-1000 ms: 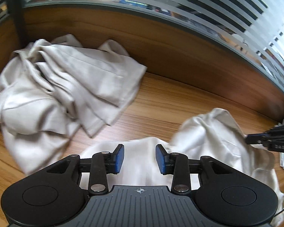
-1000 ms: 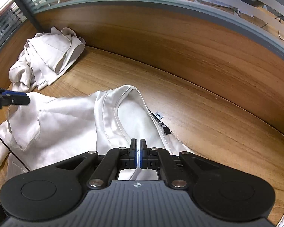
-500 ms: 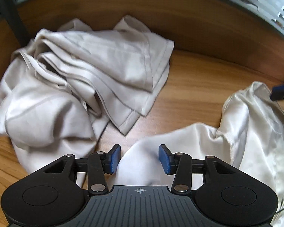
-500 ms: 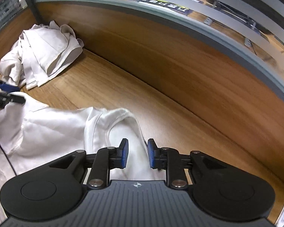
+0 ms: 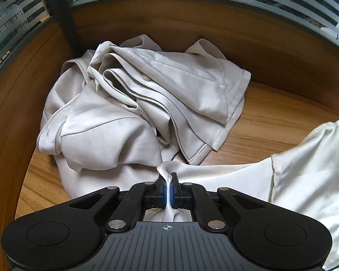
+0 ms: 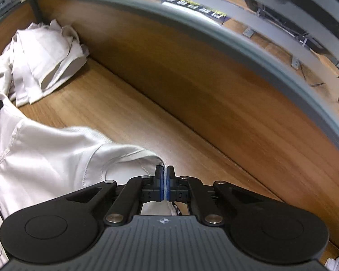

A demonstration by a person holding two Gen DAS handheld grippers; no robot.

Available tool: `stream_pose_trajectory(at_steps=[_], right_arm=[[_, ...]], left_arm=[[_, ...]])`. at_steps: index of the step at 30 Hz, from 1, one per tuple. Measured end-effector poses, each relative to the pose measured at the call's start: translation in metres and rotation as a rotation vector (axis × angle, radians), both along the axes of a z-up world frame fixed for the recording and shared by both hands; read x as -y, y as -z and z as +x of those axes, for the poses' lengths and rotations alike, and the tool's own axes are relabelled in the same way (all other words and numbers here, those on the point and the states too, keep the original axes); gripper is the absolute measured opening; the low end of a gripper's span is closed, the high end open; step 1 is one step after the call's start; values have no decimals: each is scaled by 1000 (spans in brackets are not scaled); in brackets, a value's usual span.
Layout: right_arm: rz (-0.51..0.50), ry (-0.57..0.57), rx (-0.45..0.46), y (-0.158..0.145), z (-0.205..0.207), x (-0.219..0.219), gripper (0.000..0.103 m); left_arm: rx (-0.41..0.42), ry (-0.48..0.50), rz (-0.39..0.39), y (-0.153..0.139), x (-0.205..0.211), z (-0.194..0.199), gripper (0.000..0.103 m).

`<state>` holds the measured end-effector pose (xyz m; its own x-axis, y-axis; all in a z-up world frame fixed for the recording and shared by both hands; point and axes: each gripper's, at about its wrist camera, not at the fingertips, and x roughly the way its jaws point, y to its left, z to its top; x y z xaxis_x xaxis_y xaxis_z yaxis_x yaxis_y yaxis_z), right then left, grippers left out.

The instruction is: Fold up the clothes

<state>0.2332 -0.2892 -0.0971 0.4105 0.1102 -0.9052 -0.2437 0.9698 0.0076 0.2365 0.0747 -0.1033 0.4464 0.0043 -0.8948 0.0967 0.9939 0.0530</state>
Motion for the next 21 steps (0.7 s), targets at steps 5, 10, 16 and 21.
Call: stream_pose_trajectory(at_steps=[5, 10, 16, 21], right_arm=[[-20, -29, -18, 6, 8, -8, 4], [8, -32, -21, -14, -5, 3, 13], [64, -10, -44, -35, -46, 27, 13], [33, 41, -48, -38, -89, 45, 20]], left_arm=[[-11, -6, -1, 3, 4, 1, 19], [21, 26, -16, -11, 14, -3, 20], [33, 100, -72, -34, 36, -21, 20], [15, 170, -102, -42, 63, -41, 20]])
